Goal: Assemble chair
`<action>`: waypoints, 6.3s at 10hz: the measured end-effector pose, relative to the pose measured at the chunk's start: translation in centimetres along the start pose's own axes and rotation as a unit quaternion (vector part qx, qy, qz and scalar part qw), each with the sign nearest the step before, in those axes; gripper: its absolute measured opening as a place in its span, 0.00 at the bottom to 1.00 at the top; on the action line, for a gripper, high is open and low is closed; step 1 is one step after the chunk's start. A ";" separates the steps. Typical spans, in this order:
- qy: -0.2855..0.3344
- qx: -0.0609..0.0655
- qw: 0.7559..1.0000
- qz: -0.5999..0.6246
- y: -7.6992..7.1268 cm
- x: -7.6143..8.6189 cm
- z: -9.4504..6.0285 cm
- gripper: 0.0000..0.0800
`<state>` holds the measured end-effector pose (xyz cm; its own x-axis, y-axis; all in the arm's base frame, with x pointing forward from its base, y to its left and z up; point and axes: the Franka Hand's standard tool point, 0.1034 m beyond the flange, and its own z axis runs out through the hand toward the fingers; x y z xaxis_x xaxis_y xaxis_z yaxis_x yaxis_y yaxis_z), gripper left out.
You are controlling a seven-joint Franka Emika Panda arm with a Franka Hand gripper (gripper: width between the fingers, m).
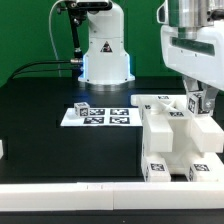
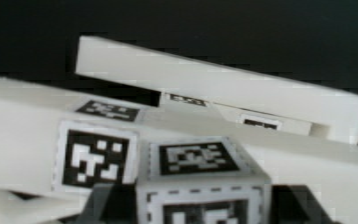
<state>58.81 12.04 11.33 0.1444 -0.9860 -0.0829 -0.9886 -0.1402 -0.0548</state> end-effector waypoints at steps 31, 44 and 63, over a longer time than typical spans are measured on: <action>-0.025 0.012 0.997 0.068 -0.4 0.4 0.7 0.34; -0.053 0.035 0.979 0.196 -0.6 1.4 -0.2 0.80; -0.040 0.078 0.989 -0.123 4.5 9.2 -3.8 0.81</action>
Offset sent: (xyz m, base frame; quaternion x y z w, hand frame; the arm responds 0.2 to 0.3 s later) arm -0.0021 0.0038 0.0037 0.0035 0.0321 -0.1596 0.9866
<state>55.49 1.97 14.13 0.3883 -0.9128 -0.1268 -0.9057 -0.3526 -0.2355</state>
